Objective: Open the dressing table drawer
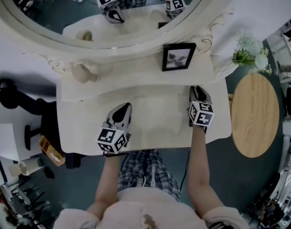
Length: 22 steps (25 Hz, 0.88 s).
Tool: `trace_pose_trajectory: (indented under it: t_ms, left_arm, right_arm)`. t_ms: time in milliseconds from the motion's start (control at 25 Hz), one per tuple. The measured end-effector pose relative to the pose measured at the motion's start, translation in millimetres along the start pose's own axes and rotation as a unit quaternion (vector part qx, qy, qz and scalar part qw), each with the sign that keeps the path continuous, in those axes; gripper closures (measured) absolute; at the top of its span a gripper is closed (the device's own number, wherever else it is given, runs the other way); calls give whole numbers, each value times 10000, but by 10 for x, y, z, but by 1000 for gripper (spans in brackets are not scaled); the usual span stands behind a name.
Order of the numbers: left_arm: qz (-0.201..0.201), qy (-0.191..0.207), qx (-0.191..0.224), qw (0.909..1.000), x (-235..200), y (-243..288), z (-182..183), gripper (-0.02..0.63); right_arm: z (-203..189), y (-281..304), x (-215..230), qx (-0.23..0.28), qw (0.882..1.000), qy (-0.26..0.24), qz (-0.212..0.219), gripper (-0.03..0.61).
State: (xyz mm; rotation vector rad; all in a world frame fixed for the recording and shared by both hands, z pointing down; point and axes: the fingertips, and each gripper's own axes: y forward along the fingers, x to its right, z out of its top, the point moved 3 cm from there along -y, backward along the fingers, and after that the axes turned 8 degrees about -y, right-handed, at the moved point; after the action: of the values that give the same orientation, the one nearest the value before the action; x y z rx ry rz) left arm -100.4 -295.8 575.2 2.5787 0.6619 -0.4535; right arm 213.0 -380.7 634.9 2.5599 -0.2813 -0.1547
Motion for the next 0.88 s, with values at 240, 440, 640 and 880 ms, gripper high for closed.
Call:
trace_pose_trajectory:
  t_ms: [240,440,640,880]
  left_arm:
    - [-8,30,11,10000,10,-22,14,586]
    - [-33,49,31,10000,34,-39,33,587]
    - [-76,57,32,9999,59,-37,36,586]
    - [-142,82,13,9999,118,-46,20,586]
  right_arm:
    - [-28,-44,0,1,10000,79,-54,472]
    - [-80,-129,-5,-19,9999,110,-81,472]
    - [-126,-210,-25,-34,9999,99,-82,472]
    - [-187,-311,-48,-27,9999,126,-98,472]
